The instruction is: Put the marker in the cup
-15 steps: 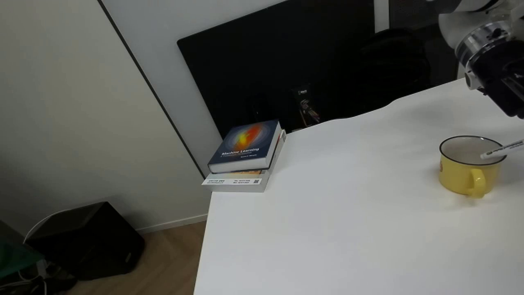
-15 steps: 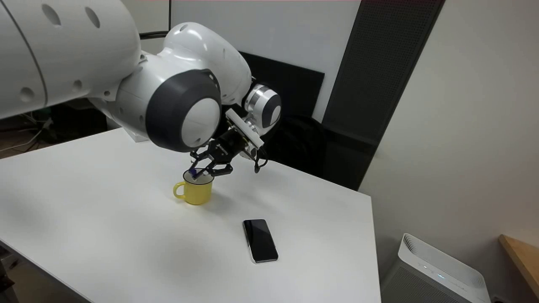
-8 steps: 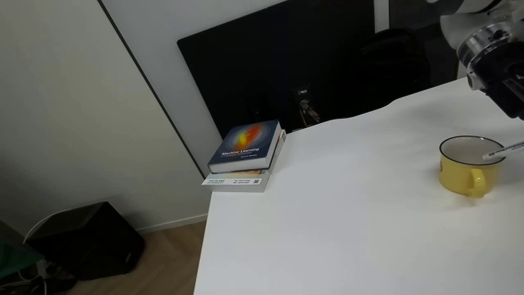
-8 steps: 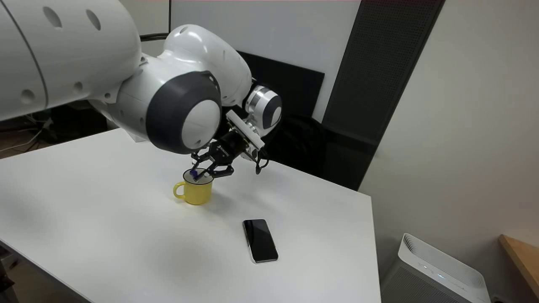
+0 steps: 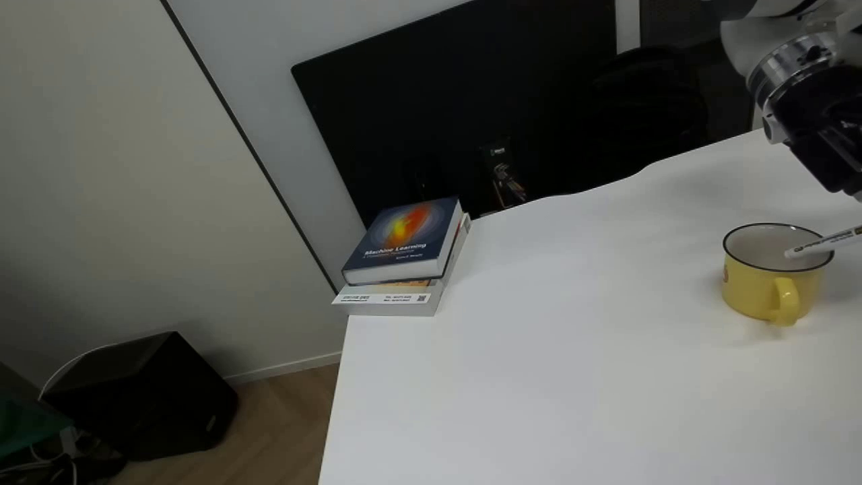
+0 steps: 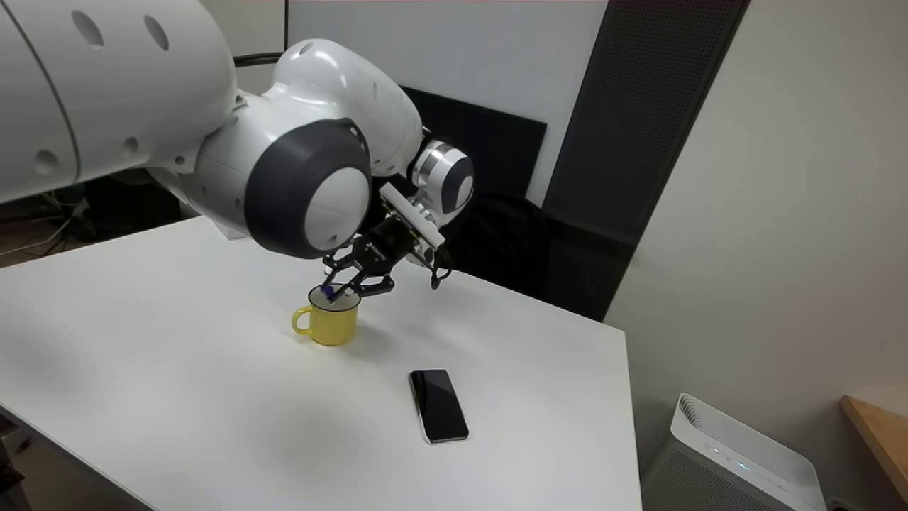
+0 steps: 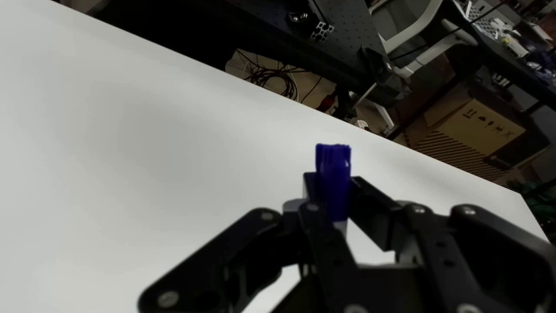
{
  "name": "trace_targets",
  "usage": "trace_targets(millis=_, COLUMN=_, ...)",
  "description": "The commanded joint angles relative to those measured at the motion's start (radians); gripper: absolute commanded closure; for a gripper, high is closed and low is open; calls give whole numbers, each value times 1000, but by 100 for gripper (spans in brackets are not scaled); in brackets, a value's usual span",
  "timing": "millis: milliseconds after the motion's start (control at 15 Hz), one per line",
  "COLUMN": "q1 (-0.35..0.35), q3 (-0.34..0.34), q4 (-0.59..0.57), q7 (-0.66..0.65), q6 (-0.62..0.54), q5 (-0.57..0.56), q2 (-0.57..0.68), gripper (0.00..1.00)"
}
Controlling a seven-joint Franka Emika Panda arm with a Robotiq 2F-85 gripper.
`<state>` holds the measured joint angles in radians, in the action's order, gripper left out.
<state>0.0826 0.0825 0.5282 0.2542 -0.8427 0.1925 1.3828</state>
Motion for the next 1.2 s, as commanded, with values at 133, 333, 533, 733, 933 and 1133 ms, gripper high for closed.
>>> trace_targets(millis=133, q1=-13, q3=-1, q4=-57, q7=-52, q6=-8, q5=3, q2=24, gripper=94)
trace_targets(millis=333, q1=-17, q3=-2, q4=-56, q7=-60, q6=-14, q5=3, q2=24, gripper=94)
trace_targets(millis=533, q1=-20, q3=-2, q4=-56, q7=-70, q6=-22, q5=3, q2=25, gripper=87)
trace_targets(millis=733, q1=-23, q3=-4, q4=-56, q7=-73, q6=-29, q5=0, q2=25, gripper=46)
trace_targets(millis=933, q1=-24, q3=-4, q4=-56, q7=-77, q6=-32, q5=-2, q2=26, gripper=26)
trace_targets(millis=1133, q1=-25, q3=-5, q4=-57, q7=-79, q6=-36, q5=-5, q2=26, gripper=5)
